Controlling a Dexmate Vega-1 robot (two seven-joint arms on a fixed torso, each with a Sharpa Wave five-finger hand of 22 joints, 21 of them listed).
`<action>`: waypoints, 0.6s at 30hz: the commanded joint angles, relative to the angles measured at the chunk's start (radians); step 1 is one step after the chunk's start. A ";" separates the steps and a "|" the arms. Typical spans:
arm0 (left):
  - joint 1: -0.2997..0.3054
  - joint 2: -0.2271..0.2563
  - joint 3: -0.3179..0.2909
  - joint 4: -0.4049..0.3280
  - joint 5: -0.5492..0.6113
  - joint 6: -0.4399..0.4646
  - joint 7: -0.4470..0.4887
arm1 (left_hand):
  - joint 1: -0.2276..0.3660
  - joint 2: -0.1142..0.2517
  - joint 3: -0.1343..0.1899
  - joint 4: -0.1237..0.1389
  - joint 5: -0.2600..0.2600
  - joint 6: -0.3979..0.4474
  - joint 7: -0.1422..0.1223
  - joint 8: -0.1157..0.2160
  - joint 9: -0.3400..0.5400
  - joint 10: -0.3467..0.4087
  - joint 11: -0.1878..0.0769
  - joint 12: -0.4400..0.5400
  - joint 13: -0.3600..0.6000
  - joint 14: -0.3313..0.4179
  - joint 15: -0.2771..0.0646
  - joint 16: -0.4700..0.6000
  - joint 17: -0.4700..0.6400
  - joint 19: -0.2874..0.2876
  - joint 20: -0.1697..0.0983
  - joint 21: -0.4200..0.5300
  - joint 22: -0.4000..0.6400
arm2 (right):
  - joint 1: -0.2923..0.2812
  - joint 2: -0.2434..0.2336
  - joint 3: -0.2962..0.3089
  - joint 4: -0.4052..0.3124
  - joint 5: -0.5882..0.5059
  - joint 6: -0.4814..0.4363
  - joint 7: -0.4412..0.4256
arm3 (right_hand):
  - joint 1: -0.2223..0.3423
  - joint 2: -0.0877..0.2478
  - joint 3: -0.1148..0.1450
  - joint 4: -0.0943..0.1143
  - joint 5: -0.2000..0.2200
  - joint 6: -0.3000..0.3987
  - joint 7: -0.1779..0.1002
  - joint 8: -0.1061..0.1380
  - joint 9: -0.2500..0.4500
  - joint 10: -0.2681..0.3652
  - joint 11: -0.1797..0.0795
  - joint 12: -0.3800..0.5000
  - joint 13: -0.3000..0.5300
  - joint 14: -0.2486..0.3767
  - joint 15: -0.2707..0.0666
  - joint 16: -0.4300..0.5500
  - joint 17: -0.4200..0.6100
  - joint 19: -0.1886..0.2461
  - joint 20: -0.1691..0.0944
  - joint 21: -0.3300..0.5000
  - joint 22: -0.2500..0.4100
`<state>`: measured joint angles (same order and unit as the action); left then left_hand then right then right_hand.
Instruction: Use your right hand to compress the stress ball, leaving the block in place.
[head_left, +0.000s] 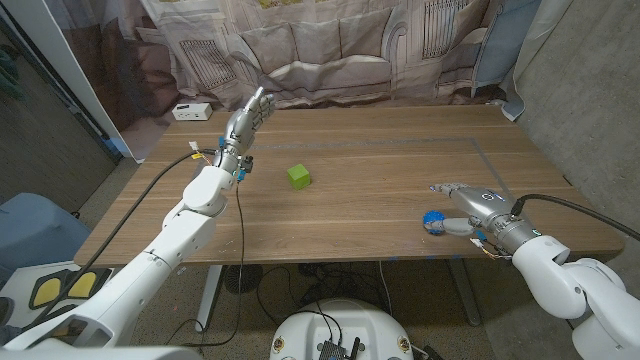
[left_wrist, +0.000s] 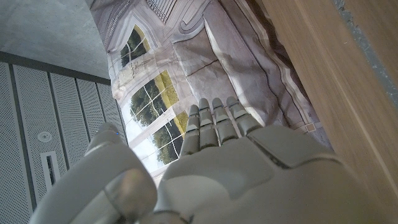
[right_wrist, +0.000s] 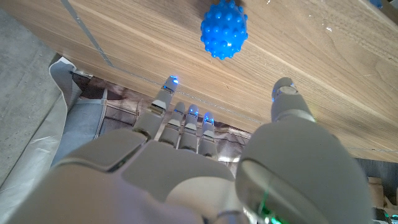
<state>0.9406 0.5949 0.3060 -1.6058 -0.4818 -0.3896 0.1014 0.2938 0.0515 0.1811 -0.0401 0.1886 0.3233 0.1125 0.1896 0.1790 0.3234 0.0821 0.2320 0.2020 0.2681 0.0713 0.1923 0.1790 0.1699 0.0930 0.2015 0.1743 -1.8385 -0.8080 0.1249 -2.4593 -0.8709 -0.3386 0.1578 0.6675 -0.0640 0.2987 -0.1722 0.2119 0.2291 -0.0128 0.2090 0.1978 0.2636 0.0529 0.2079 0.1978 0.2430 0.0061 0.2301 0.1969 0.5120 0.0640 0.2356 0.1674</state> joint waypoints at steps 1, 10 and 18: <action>0.002 0.009 -0.006 -0.028 0.013 0.017 0.017 | -0.001 0.006 0.001 -0.005 -0.002 0.010 0.005 0.007 0.004 0.004 0.001 -0.004 0.002 0.004 0.002 0.001 0.003 0.004 0.000 -0.001 0.005 | 0.036 -0.025 -0.017 0.028 0.034 -0.014 0.035 | 0.024 0.005 0.014 0.007 0.000 0.020 -0.009 0.006 0.003 0.021 -0.011 0.005 0.003 0.052 -0.005 0.017 0.005 0.068 -0.036 0.017 0.005; 0.004 0.031 -0.001 -0.064 0.013 0.068 0.015 | -0.002 0.007 0.001 -0.007 -0.003 0.013 0.005 0.007 0.004 0.004 0.001 -0.006 0.002 0.003 0.001 0.000 0.003 0.003 0.002 -0.002 0.005 | 0.056 -0.049 -0.038 0.023 0.036 -0.065 0.058 | 0.041 0.005 0.022 0.009 -0.004 0.042 -0.006 0.011 0.003 0.054 -0.004 0.014 0.003 0.079 -0.006 0.022 0.008 0.129 -0.032 0.027 0.004; -0.004 0.027 0.001 -0.062 0.006 0.066 0.005 | -0.002 0.007 0.001 -0.007 -0.003 0.012 0.004 0.007 0.004 0.004 0.001 -0.006 0.002 0.003 0.000 0.000 0.003 0.003 0.001 -0.002 0.005 | 0.079 -0.083 -0.074 0.029 0.026 -0.101 0.062 | 0.056 0.009 0.026 0.008 -0.006 0.068 -0.005 0.017 0.003 0.073 -0.003 0.018 0.003 0.099 -0.009 0.028 0.010 0.151 -0.025 0.026 0.003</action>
<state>0.9418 0.6170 0.3051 -1.6547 -0.4739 -0.3415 0.1113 0.2938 0.0515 0.1810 -0.0400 0.1886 0.3288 0.1179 0.1896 0.1790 0.3234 0.0821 0.2320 0.2020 0.2680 0.0713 0.1923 0.1790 0.1699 0.0930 0.2015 0.1743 -1.7904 -0.8495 0.0913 -2.4373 -0.8388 -0.3918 0.2051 0.7113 -0.0547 0.3164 -0.1627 0.2060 0.2828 -0.0165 0.2191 0.1976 0.3218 0.0484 0.2153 0.1977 0.3305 -0.0036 0.2517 0.2026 0.6507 0.0356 0.2593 0.1676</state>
